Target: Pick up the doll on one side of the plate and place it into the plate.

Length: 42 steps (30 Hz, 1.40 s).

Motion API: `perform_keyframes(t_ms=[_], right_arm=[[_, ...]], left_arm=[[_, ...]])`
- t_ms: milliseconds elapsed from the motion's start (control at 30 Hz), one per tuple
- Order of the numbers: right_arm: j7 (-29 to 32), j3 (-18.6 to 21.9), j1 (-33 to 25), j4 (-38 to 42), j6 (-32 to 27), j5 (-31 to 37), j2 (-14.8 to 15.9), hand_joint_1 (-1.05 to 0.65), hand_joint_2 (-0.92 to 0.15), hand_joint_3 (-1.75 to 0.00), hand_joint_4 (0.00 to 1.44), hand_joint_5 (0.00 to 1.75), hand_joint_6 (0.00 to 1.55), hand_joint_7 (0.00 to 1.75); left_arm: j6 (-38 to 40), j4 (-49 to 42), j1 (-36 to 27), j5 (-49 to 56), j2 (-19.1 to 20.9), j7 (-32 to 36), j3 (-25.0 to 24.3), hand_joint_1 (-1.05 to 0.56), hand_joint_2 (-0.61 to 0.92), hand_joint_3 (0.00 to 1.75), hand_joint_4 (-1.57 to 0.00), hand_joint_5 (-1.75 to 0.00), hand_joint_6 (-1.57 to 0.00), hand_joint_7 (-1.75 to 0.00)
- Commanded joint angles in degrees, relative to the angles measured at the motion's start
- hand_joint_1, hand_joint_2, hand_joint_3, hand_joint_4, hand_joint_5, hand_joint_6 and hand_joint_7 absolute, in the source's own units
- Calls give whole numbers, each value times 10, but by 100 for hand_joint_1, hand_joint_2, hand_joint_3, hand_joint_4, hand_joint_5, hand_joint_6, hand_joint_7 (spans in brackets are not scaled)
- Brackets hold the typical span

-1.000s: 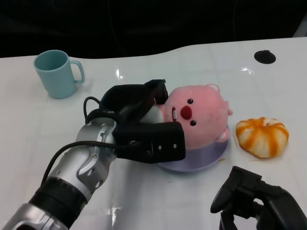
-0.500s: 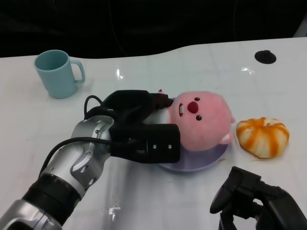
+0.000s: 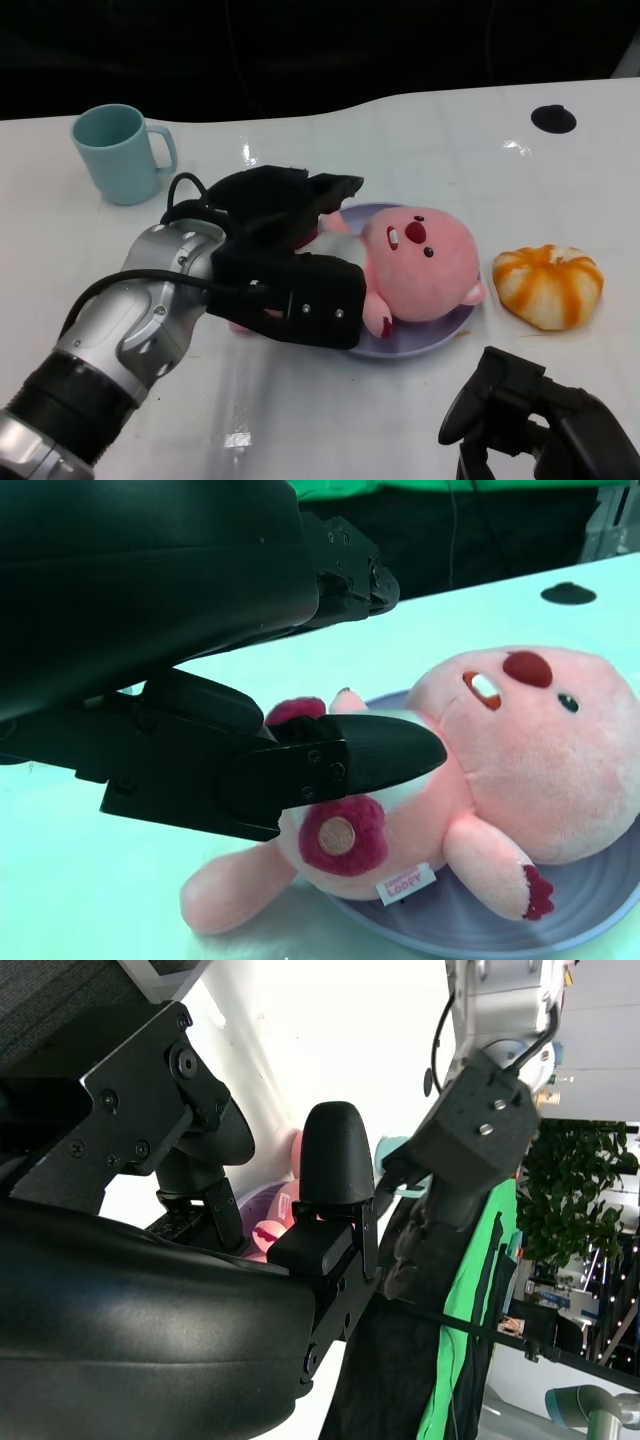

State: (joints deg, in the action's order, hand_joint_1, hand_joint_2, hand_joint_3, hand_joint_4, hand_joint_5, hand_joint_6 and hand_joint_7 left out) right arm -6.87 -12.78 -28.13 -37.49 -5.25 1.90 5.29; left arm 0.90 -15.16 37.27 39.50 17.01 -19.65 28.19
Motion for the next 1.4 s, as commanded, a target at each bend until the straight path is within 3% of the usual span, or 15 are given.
perform_keyframes(t_ms=[33,233,467,533,633,833,867,967,1033,1133,1233,1400], right_arm=[[0,6,0,-2,0,-4,4,8,-39,-138,71,175,62,153],[1,5,1,-2,-1,-3,4,8,-39,-138,70,175,62,153],[2,4,2,-2,-2,-4,2,8,-39,-139,71,175,63,153],[3,4,2,-3,-2,-2,2,8,-39,-139,71,175,63,153],[3,4,1,-3,-2,-1,3,8,-39,-139,71,175,63,154],[3,3,2,-3,-2,-1,3,8,-39,-139,71,175,63,154],[3,3,3,-2,-2,-2,2,8,-39,-139,72,175,63,154],[3,3,4,-1,-1,-2,2,8,-39,-139,72,175,63,153],[3,3,5,0,-1,-1,2,8,-39,-139,72,175,63,153],[3,4,5,3,3,-2,2,9,-39,-140,72,175,63,153],[3,5,5,2,1,-3,3,8,-39,-140,72,175,63,153],[4,4,5,-1,-2,-1,3,9,-39,-139,71,175,63,153]], left_arm=[[0,49,-26,-28,22,-19,-27,-104,92,57,-2,-1,-4,-1],[-28,131,-85,-93,46,-19,-86,-91,92,47,-9,-6,-10,-4],[-58,190,-164,-212,41,-16,-164,-75,92,34,-27,-20,-26,-10],[-64,203,-189,-258,28,-13,-188,-67,92,27,-32,-30,-34,-11],[-61,225,-224,-327,7,-14,-221,-46,92,16,-28,-78,-52,-10],[-39,263,-277,-425,-18,-20,-262,-26,91,14,-48,-107,-78,-24],[-31,271,-288,-444,-23,-21,-269,-23,84,29,-52,-112,-76,-39],[-17,291,-318,-481,-27,-24,-282,-14,49,103,-63,-124,-70,-81],[-10,305,-337,-492,-24,-24,-287,-11,42,120,-69,-128,-73,-95],[17,329,-367,-513,-22,-23,-294,-10,38,129,-74,-136,-77,-106],[74,362,-403,-557,-17,-30,-305,-5,44,131,-75,-150,-76,-121],[153,414,-450,-601,-11,-22,-320,-4,51,129,-75,-162,-73,-132]])
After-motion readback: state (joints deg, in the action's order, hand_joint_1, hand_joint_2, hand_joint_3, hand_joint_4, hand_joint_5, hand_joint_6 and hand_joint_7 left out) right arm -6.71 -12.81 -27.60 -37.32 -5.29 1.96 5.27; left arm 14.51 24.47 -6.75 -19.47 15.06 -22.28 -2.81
